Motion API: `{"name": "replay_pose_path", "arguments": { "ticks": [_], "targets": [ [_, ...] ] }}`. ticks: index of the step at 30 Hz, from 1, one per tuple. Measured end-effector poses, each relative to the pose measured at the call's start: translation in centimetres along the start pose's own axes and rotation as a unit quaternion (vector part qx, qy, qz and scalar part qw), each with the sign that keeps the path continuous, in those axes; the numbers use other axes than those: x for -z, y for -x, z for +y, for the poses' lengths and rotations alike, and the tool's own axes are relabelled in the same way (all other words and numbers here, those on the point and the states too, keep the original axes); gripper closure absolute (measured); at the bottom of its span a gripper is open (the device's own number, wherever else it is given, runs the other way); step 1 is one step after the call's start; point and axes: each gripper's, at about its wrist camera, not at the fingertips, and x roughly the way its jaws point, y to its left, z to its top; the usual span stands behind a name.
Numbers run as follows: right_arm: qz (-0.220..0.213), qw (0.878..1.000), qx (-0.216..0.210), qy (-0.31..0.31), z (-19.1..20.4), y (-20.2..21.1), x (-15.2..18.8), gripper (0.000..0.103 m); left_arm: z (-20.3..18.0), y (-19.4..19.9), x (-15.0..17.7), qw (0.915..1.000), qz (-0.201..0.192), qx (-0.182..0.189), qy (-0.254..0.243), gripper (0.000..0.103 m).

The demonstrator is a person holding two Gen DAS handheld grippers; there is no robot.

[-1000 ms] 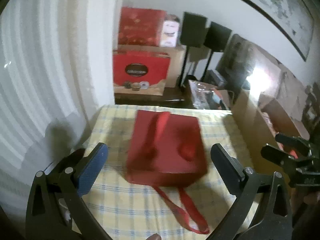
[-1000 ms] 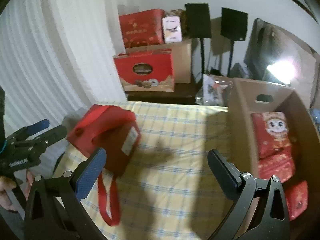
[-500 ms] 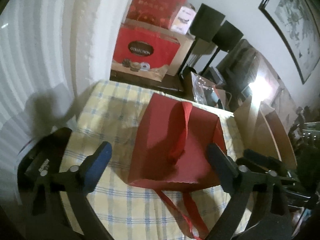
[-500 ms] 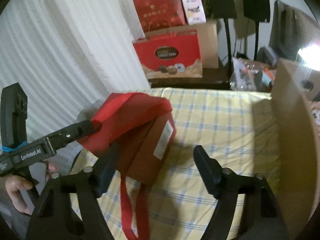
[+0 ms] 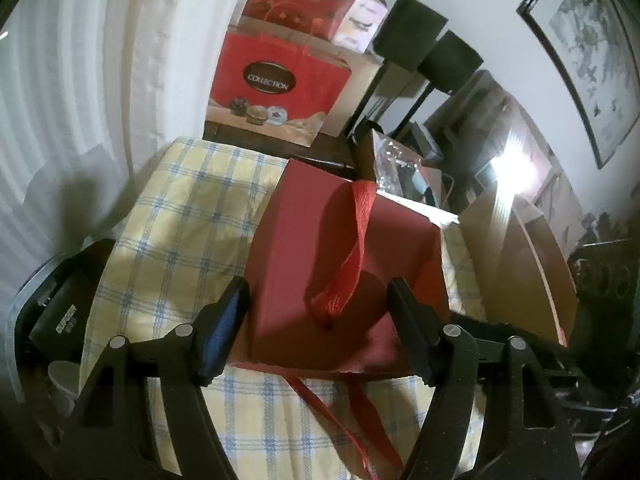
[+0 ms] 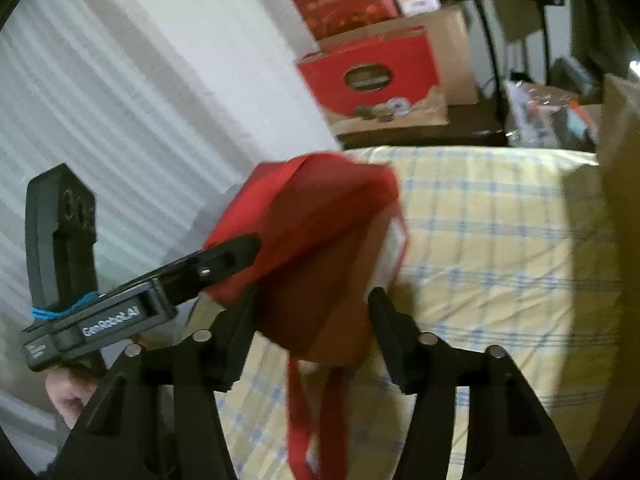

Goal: Organize objects
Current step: 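Grasp the red gift box by its sides with the right gripper, then lift and carry the red gift box over the cardboard box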

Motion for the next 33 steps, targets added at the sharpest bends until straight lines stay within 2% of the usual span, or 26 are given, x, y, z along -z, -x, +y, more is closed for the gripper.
{"name": "replay_pose_path", "arguments": {
  "ticks": [3,7,13,26,33],
  "targets": [
    [-0.003,1.0,0.019,0.018,0.8,0.2,-0.2,0.05,-0.4,0.3,0.0,1.0,-0.003,-0.007,0.001,0.035],
    [-0.02,0.998,0.043,0.042,1.7,1.8,-0.6,0.05,-0.8,1.1,0.0,0.9997,-0.005,0.019,0.013,0.035],
    [-0.044,0.997,0.053,0.041,1.3,5.6,-1.7,0.05,-4.2,2.8,-0.7,0.999,-0.016,0.041,-0.005,0.036],
    [-0.094,0.992,0.082,0.013,-2.5,16.0,-3.6,0.05,-15.0,4.4,-2.8,0.9941,-0.021,0.08,-0.07,0.037],
    [-0.128,0.986,0.106,0.007,-3.7,22.7,-5.9,0.05,-21.6,6.0,-5.0,0.9885,-0.023,0.113,-0.098,0.037]
  ]
}}
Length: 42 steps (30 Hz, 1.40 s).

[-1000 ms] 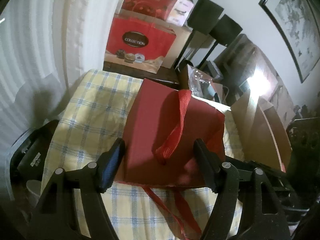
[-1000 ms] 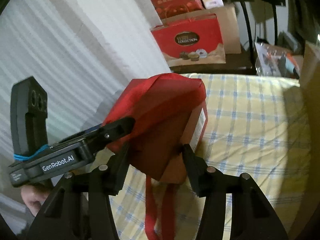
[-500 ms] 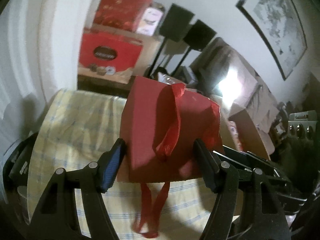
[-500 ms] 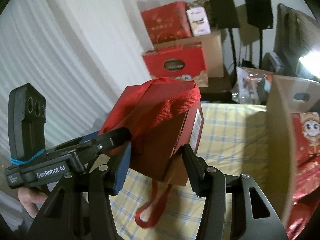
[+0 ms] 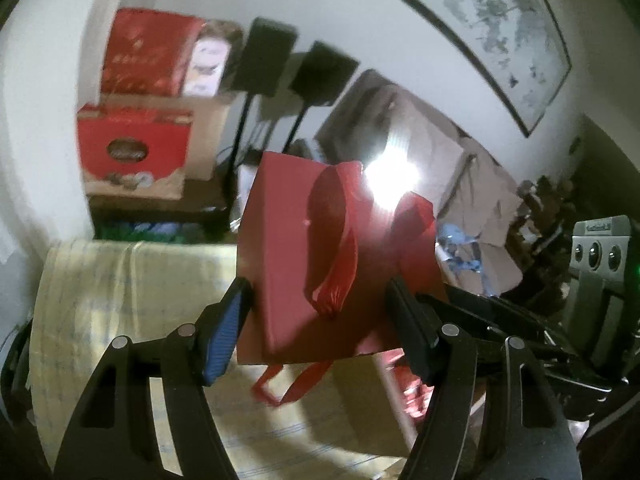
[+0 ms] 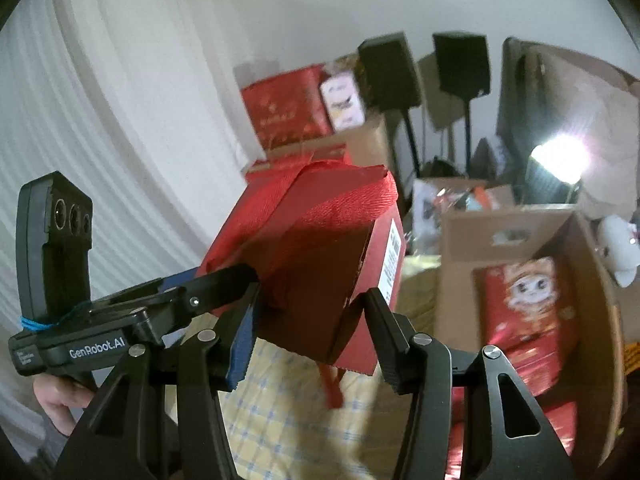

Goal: Organize objects
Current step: 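Lift and carry the red gift box over the cardboard box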

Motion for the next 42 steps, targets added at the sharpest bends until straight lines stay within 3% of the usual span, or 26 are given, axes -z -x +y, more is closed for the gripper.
{"name": "replay_pose_path", "arguments": {
  "ticks": [11,20,32,42],
  "targets": [
    [-0.039,0.998,0.039,-0.021,-4.8,8.5,-5.6,0.05,-9.3,-1.2,-5.6,0.9987,0.012,0.045,-0.018,0.037],
    [-0.043,0.996,0.055,-0.047,-9.7,11.4,-7.6,0.05,-14.2,-4.0,-7.1,0.9971,0.021,0.066,-0.031,0.038],
    [0.012,0.995,0.073,-0.064,-16.1,5.1,-3.8,0.05,-12.1,-12.5,-2.8,0.9933,0.095,0.067,0.002,0.038],
    [0.057,0.992,0.06,-0.1,-21.0,-0.9,-0.1,0.05,-10.0,-18.7,0.8,0.9875,0.151,0.04,0.018,0.038]
  ]
}}
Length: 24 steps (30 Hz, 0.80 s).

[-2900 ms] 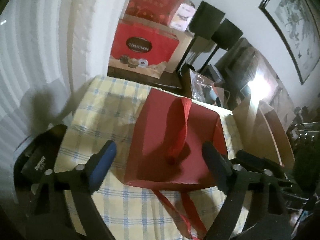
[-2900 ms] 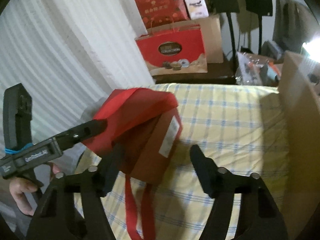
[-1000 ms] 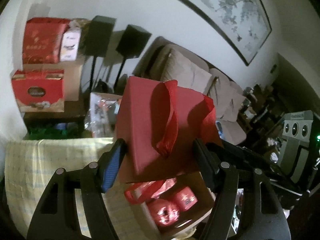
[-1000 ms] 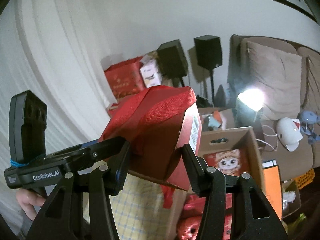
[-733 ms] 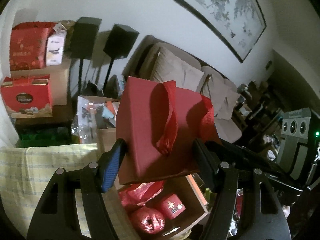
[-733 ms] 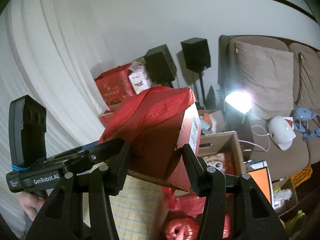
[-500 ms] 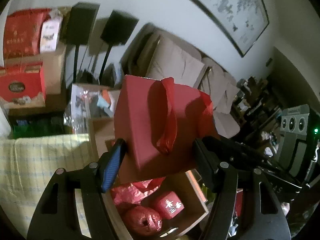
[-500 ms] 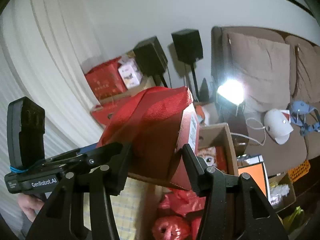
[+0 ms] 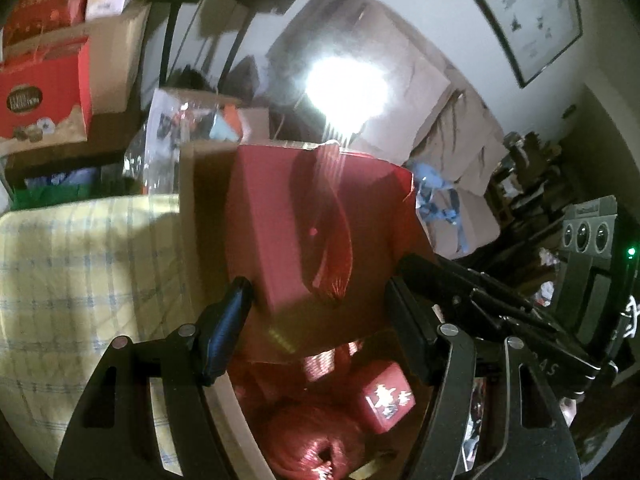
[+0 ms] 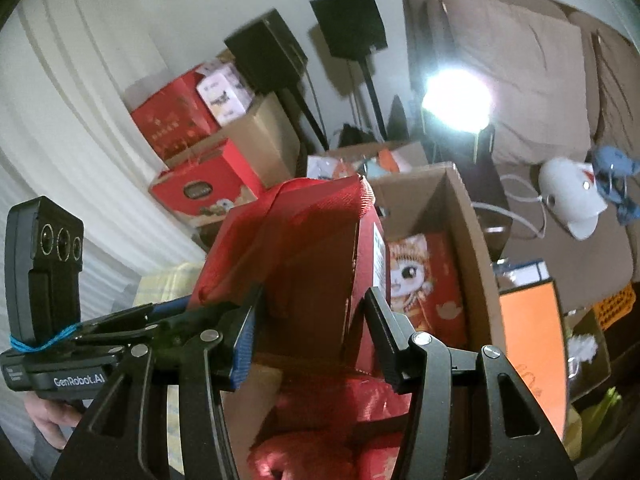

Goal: Organize objects
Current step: 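Lift and carry the red gift box over the cardboard box, then lower the red gift box into the cardboard box and open the right gripper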

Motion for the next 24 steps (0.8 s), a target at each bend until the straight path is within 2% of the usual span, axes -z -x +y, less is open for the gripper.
{"name": "replay_pose_path", "arguments": {
  "ticks": [9,13,17,20,22,24],
  "targets": [
    [0.017,0.999,-0.016,-0.025,-3.2,-3.6,1.7,0.05,1.3,-3.5,1.9,0.9995,0.028,-0.011,0.007,0.038],
    [0.016,0.999,-0.025,-0.024,-3.1,-4.4,2.4,0.05,1.5,-3.5,2.3,0.9993,0.023,-0.029,-0.005,0.039],
    [0.006,1.0,-0.023,-0.02,-2.7,-4.4,2.8,0.05,2.0,-3.0,2.1,0.9995,0.028,-0.016,0.003,0.039],
    [0.01,0.999,-0.028,-0.018,-2.7,-4.3,3.2,0.05,2.2,-2.0,2.3,0.9996,0.026,0.001,0.009,0.031],
    [0.011,1.0,-0.024,-0.016,-2.4,-4.2,3.5,0.047,1.9,-1.0,2.4,0.9998,0.017,0.005,0.004,0.02],
    [0.006,1.0,-0.019,-0.009,-1.9,-3.8,3.6,0.042,1.5,0.2,2.7,0.9999,0.005,0.001,-0.013,0.02]
  ]
}}
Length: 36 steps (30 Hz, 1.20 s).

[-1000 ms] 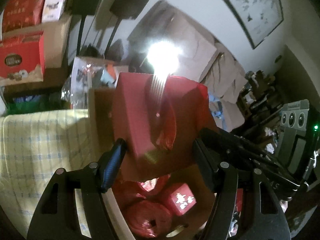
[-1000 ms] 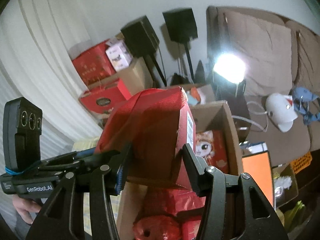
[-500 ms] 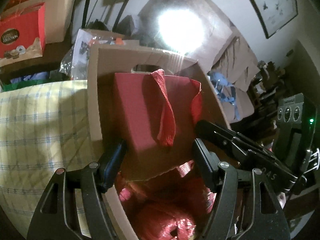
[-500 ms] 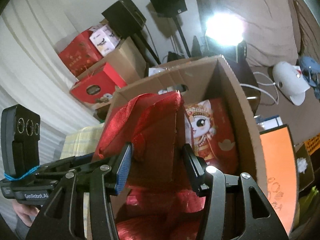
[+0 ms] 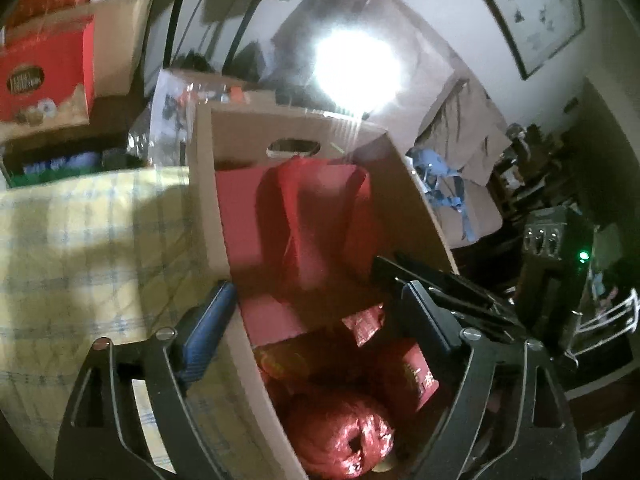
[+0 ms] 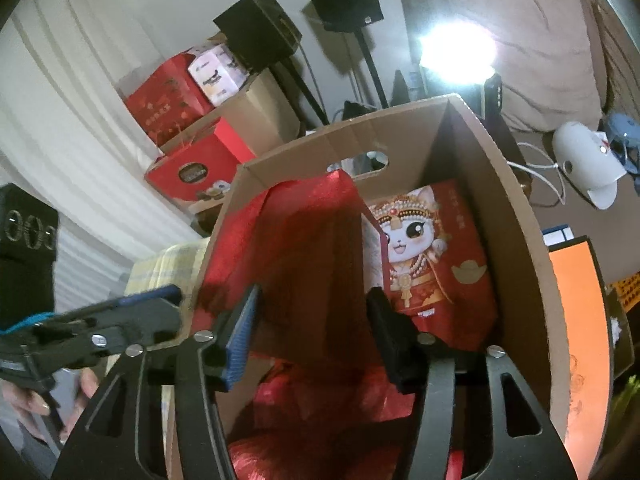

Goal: Organize objects

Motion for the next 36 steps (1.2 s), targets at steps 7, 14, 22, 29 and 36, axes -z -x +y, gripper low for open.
{"name": "replay_pose_path", "arguments": {
  "ticks": [7,14,22,29,36],
  "targets": [
    [-0.037,0.999,0.015,0.025,2.9,3.0,1.0,0.03,0.5,3.7,1.9,0.9989,-0.029,-0.028,-0.026,0.013],
    [-0.073,0.994,0.049,0.062,6.9,5.4,3.0,0.016,2.1,6.6,4.6,0.9931,-0.063,-0.086,-0.049,0.012],
    [-0.091,0.989,0.089,0.071,9.4,6.9,6.5,0.005,3.7,10.1,8.2,0.9846,-0.097,-0.134,-0.056,0.0],
    [-0.114,0.985,0.105,0.078,11.3,8.0,10.0,0.002,5.2,12.2,12.0,0.9743,-0.125,-0.18,-0.055,0.0],
    [-0.125,0.981,0.121,0.086,13.0,8.8,12.9,0.001,6.8,14.1,14.8,0.9722,-0.139,-0.187,-0.025,0.0]
  ]
}}
